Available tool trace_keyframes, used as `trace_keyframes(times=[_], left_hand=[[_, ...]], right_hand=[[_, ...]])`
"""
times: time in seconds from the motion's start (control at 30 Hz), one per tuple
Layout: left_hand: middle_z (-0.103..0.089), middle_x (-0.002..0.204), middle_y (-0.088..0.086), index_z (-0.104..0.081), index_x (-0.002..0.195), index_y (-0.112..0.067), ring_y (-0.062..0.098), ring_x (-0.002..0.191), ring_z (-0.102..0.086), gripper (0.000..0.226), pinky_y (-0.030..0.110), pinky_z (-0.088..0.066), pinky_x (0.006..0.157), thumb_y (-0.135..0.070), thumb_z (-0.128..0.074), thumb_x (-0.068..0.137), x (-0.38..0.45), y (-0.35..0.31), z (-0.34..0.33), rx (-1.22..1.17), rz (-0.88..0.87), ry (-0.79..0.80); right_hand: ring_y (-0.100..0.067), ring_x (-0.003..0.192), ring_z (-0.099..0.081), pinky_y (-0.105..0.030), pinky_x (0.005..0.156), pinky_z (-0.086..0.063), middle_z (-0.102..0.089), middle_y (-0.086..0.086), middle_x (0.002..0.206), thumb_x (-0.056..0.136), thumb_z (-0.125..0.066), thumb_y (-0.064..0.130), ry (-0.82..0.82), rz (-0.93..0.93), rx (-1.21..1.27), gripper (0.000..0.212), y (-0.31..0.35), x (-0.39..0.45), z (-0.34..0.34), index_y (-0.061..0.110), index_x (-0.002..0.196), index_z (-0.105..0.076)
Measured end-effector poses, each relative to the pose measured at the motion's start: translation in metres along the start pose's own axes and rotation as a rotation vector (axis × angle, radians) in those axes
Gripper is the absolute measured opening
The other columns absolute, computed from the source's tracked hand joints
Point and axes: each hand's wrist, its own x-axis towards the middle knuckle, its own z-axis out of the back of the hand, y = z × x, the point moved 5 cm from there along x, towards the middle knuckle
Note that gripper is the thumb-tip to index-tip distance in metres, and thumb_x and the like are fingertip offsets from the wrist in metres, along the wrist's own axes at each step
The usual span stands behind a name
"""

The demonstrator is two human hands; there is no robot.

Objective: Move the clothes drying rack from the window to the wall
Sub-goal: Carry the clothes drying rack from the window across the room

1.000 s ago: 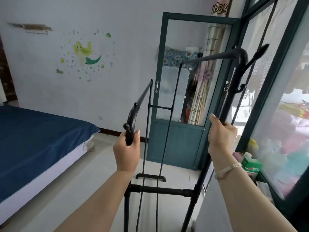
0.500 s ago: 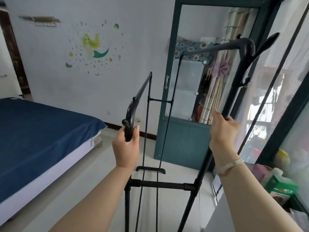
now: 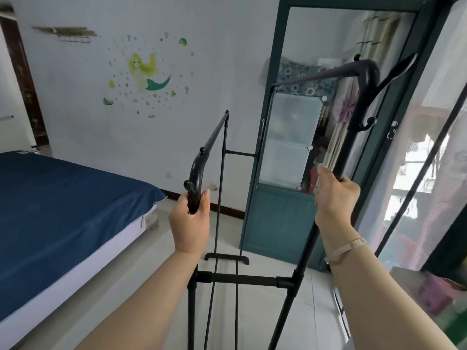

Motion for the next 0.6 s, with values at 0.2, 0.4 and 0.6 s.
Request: trace_keyframes(times=[0.2,0.4,0.6], left_hand=[[-0.055,0.054,-0.023,-0.049,0.064,-0.030,-0.001,0.051,-0.051,0.028,0.007,-0.040,0.050,-0.035,-0.062,0.088,0.026,0.025,-0.011,0.012,0.004,-0.015],[-0.050,0.053,-0.010,-0.052,0.066,-0.031,0.003,0.054,-0.052,0.027,0.012,-0.043,0.052,-0.052,-0.056,0.084,0.053,0.049,-0.034,0.050,-0.020,-0.061],[-0.050,0.052,-0.013,-0.051,0.064,-0.027,0.004,0.051,-0.047,0.030,0.021,-0.041,0.053,-0.046,-0.060,0.085,0.079,0.080,-0.072,0.086,0.052,-0.092]], right_hand=[[-0.017,0.046,-0.023,-0.026,0.043,-0.023,-0.029,-0.001,0.052,0.072,-0.070,0.037,0.016,-0.010,0.015,0.041,-0.020,0.025,-0.033,0.023,0.057,-0.035],[-0.016,0.045,-0.022,-0.025,0.042,-0.023,-0.027,0.002,0.049,0.072,-0.070,0.033,0.057,-0.028,0.055,0.045,-0.041,0.067,-0.064,0.026,0.055,-0.029],[-0.014,0.043,-0.021,-0.024,0.040,-0.019,-0.026,0.002,0.051,0.076,-0.070,0.030,0.128,-0.031,0.114,0.047,-0.065,0.117,-0.098,0.025,0.056,-0.028]])
